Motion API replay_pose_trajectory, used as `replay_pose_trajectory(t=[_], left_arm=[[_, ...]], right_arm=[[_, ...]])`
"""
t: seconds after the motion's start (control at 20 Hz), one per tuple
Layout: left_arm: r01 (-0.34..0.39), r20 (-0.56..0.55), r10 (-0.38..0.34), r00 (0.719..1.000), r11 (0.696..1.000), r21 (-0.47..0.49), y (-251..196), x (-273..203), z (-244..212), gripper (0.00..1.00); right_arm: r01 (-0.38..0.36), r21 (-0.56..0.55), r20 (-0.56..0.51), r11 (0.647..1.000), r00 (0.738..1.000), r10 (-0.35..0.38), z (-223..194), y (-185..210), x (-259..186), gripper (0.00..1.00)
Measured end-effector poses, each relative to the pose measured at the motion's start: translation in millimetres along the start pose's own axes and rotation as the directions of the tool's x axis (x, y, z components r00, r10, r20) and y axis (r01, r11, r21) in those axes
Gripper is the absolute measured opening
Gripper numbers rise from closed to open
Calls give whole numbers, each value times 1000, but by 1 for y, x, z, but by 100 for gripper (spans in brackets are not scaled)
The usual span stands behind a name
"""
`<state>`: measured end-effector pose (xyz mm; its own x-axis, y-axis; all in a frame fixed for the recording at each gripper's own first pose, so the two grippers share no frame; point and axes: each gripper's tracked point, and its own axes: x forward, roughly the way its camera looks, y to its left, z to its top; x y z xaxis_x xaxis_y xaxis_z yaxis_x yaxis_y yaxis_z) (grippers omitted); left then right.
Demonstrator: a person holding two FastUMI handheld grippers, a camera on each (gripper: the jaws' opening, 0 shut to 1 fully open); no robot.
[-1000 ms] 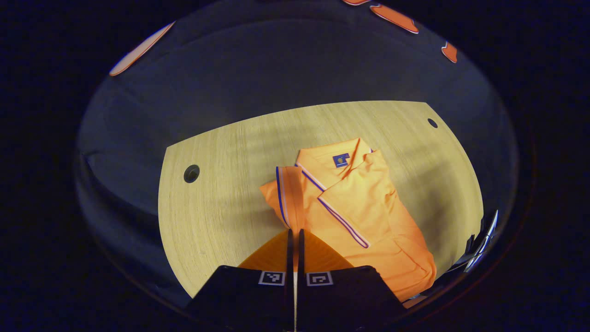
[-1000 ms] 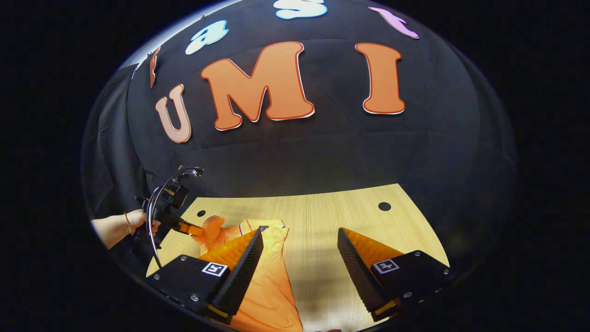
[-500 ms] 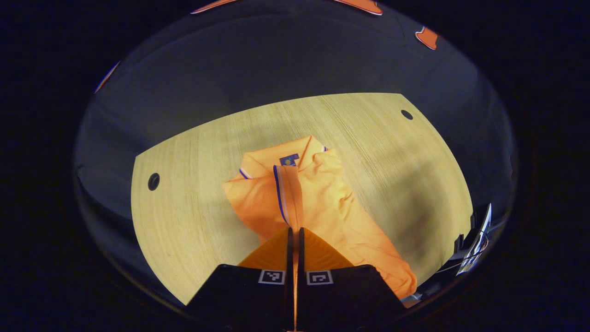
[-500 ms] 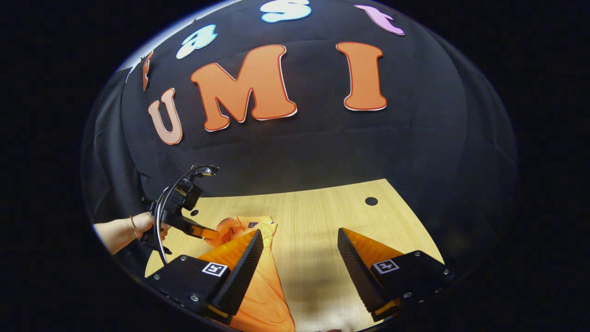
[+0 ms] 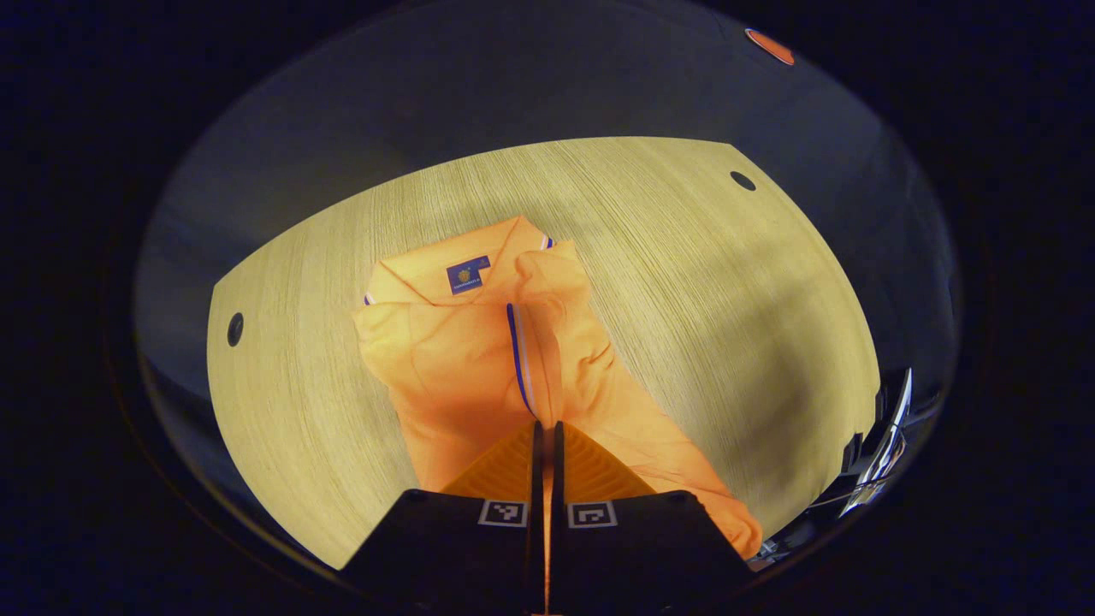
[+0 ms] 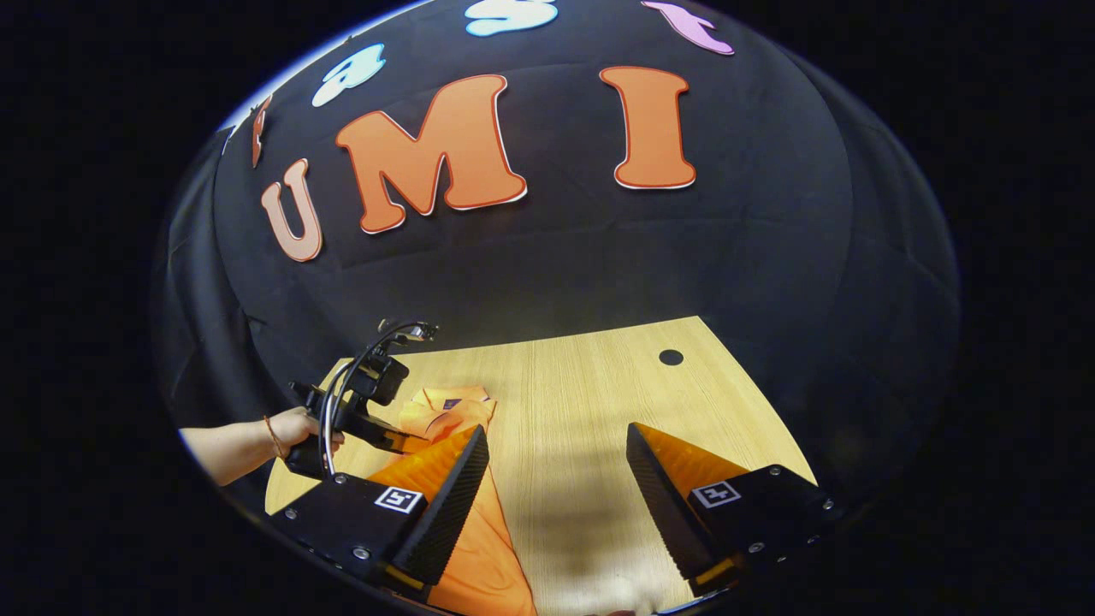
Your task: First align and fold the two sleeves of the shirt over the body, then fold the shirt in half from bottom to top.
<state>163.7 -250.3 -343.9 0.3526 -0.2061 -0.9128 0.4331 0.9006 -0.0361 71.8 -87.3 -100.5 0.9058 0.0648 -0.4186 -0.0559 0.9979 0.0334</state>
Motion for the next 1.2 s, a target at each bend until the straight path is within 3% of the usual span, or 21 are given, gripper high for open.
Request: replay_pose_trajectory(t=[0.25,0.35,0.5,0.85,1.2], left_arm=[[94,29,-92,995,992,-82,-16,6,-1,12],[150,43,-147,988,984,-91,-27,3,-2,34],[190,83,-182,980,977,-97,-34,-5,2,100],[141,193,-125,973,988,-71,-14,-52,11,98],[142,279,-91,956,976,-166,24,-116,-27,100]], right_arm=[[8,-3,-19,1000,1000,-8,-4,-3,2,98],[5,-6,-31,1000,1000,-5,-7,0,6,98],[-9,-14,-47,1000,999,8,-9,10,10,98],[-58,-30,-62,998,996,56,-5,41,18,99],[-111,-84,-131,990,986,100,-28,82,27,99]])
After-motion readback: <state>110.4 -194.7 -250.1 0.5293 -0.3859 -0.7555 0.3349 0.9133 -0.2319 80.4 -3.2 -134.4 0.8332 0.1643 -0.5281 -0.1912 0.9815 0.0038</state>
